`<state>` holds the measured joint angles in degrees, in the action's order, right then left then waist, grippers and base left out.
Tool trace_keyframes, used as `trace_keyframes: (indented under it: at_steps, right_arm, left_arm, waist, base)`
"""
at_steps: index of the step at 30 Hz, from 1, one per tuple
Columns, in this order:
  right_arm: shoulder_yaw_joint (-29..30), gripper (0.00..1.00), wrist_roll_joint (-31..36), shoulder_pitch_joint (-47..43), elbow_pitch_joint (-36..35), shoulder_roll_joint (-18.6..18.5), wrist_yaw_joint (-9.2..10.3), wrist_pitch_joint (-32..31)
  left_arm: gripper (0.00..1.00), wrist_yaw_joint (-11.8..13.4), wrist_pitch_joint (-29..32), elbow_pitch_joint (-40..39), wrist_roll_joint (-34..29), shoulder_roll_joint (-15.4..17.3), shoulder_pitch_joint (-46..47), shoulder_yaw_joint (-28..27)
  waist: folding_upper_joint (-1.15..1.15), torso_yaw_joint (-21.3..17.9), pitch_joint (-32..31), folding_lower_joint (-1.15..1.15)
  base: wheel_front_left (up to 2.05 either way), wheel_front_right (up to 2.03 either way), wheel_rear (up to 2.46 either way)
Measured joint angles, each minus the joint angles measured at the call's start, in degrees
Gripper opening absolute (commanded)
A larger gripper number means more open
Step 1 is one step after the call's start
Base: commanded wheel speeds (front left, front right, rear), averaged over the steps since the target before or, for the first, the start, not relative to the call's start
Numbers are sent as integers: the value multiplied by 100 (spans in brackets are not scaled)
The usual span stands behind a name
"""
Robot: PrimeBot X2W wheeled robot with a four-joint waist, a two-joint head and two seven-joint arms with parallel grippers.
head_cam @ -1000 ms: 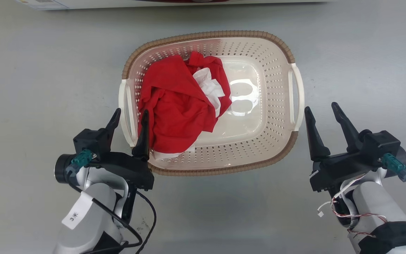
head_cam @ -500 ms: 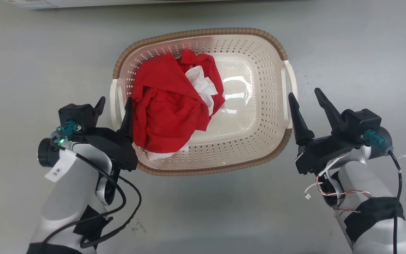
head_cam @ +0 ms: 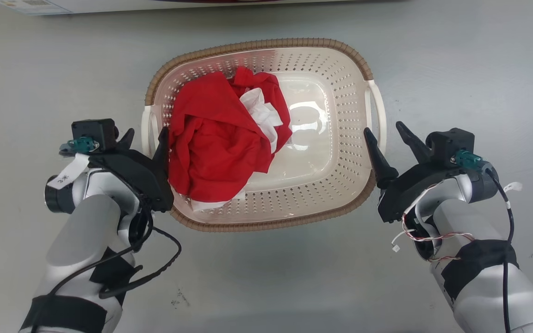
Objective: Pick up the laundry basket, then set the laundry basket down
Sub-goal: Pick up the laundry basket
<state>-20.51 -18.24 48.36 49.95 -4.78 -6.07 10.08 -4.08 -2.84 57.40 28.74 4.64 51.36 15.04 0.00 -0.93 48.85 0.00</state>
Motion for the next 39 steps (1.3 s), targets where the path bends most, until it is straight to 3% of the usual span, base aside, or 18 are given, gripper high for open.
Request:
trace_keyframes:
  at_steps: [6,7,8,9,10,26,39]
  right_arm:
    - [-126,100,-100,202,436,33,-53,-200]
    - [-126,100,-124,219,475,36,-57,-203]
    - [-142,49,-156,248,526,41,-57,-240]
    - [-164,49,-160,280,575,42,-58,-250]
    - [-176,0,-176,303,609,43,-67,-254]
    - [-308,0,-413,389,1325,126,-122,-305]
    - [-426,0,-728,40,1753,203,-149,-456]
  left_arm:
    - [100,-52,282,379,101,-83,202,-9]
    - [45,-53,300,419,113,-87,232,-11]
    - [0,-53,327,461,149,-93,263,-13]
    - [0,-54,334,498,177,-101,283,-15]
    - [0,-55,359,533,198,-107,305,-15]
    - [0,-107,327,1148,274,-286,320,-16]
    - [0,-156,316,1467,359,-389,-48,12]
  waist:
    - [0,16,5,0]
    - [0,20,8,0]
    - [0,22,11,0]
    - [0,25,14,0]
    - [0,28,16,0]
    - [0,69,-338,0]
    - [0,57,-1120,0]
  base:
    - [0,0,0]
    - [0,0,0]
    - [0,0,0]
    - [0,0,0]
    - [0,0,0]
    - [0,0,0]
    - [0,0,0]
